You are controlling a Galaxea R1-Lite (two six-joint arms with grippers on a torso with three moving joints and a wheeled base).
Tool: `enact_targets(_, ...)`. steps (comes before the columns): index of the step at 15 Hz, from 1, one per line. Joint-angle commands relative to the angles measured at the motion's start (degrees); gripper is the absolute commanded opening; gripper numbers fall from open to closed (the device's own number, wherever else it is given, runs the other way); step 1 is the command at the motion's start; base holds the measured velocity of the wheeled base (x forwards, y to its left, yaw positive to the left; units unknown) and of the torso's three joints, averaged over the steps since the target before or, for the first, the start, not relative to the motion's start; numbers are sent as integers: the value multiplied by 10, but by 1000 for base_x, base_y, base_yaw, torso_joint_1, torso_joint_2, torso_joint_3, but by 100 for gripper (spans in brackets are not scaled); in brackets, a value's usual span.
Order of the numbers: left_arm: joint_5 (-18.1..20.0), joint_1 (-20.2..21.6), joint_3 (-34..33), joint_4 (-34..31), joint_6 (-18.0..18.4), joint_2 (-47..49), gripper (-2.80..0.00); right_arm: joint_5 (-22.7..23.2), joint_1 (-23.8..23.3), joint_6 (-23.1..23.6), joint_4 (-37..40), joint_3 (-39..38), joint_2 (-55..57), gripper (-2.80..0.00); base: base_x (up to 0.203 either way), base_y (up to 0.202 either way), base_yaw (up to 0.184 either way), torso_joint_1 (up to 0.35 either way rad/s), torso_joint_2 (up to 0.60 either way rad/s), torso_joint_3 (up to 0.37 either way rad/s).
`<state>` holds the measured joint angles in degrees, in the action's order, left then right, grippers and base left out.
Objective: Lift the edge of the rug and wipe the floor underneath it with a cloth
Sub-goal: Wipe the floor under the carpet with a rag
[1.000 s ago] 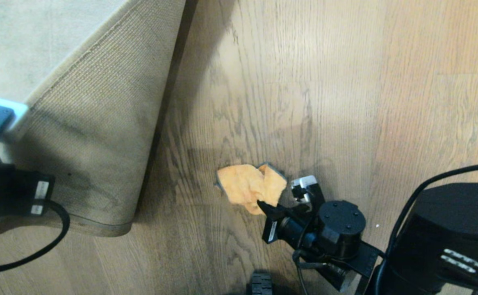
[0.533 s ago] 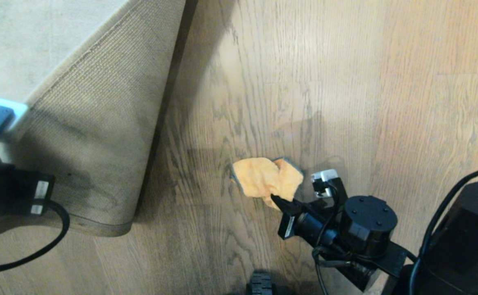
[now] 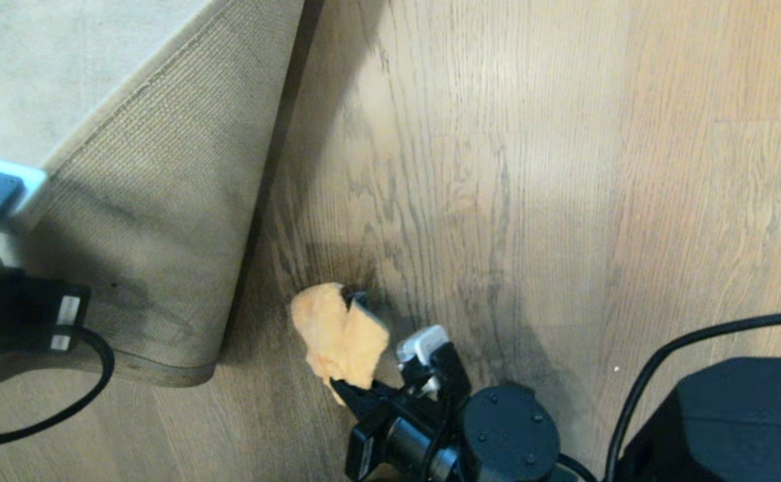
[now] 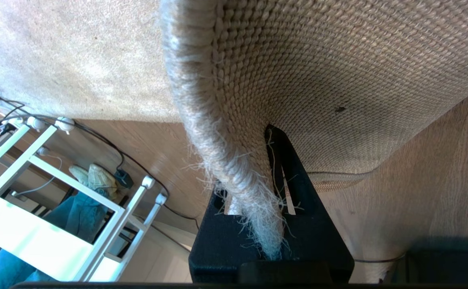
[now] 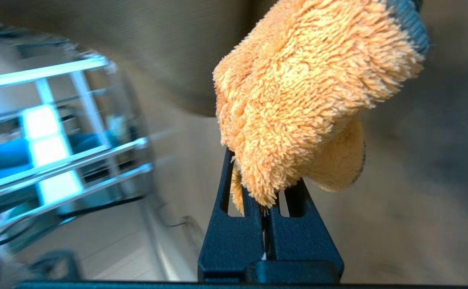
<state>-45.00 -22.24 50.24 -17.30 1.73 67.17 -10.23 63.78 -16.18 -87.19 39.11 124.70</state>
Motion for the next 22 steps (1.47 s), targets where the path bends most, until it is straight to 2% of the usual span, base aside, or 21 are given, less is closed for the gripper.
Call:
enact_targets(1,-3,0,-2,-1,0,0,-280,-1,25,-1,-14,50,70,-280,0,0,0,0,0,0)
enact_targets(4,-5,0,-2,-1,0,0,-280,-3,33,-1,-14,112,127,-280,0,0,0,0,0,0)
enact_targets(6,-9,0,-2,-1,0,2,-280,-6,30,-1,-17,115,145,-280,0,0,0,0,0,0)
enact_targets(8,-9,0,-1,-1,0,6,-280,-29,22,-4,-20,115,166,-280,0,0,0,0,0,0)
enact_targets(13,-10,0,0,-1,0,8,-280,-42,-31,-4,-24,109,161,-280,0,0,0,0,0,0)
enact_targets(22,-14,0,1,-1,0,4,-280,-63,-95,-2,-24,-59,-1,-280,0,0,0,0,0,0)
